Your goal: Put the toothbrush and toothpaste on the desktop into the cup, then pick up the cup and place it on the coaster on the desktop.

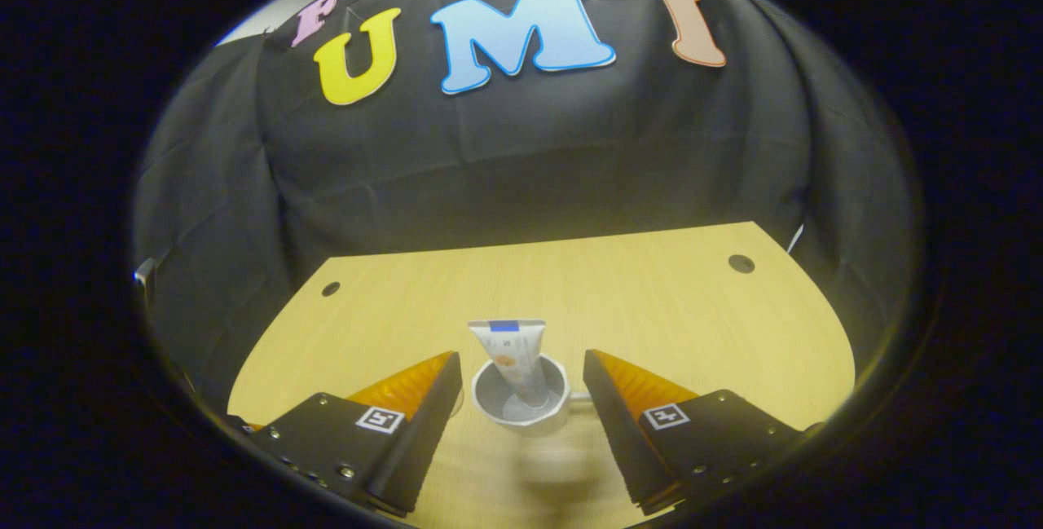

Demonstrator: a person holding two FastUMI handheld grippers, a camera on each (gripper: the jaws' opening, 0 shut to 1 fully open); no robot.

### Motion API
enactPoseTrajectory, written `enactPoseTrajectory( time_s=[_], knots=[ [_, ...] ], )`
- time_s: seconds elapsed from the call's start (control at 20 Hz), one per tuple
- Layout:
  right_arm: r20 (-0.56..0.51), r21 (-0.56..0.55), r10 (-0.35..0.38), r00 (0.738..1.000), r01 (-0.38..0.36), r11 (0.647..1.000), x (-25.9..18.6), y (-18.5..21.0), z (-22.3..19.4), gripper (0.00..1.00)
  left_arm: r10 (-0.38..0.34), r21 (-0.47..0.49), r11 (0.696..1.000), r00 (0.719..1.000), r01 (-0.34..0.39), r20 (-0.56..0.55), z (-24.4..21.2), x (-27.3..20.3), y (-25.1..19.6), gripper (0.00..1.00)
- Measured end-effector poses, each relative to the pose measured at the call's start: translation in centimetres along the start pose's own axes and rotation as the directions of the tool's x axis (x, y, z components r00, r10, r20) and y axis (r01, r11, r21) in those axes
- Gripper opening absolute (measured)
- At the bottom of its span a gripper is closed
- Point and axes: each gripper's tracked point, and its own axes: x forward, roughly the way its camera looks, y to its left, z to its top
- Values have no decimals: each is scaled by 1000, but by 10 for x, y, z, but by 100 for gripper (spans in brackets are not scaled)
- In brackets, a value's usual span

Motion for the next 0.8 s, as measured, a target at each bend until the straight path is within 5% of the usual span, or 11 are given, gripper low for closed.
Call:
enactPoseTrajectory(
  time_s=[0.4, 0.8],
  knots=[
    [4, 20, -87, 996, 87, 996, -42, -46, -2, 90, -39, 84, 996, 977, 21, 210, 72, 1, -34, 8],
    [-36, 43, -209, 977, 210, 977, -74, -95, -17, 90, -134, 215, 975, 898, 46, 418, 144, -8, -83, 8]
  ],
)
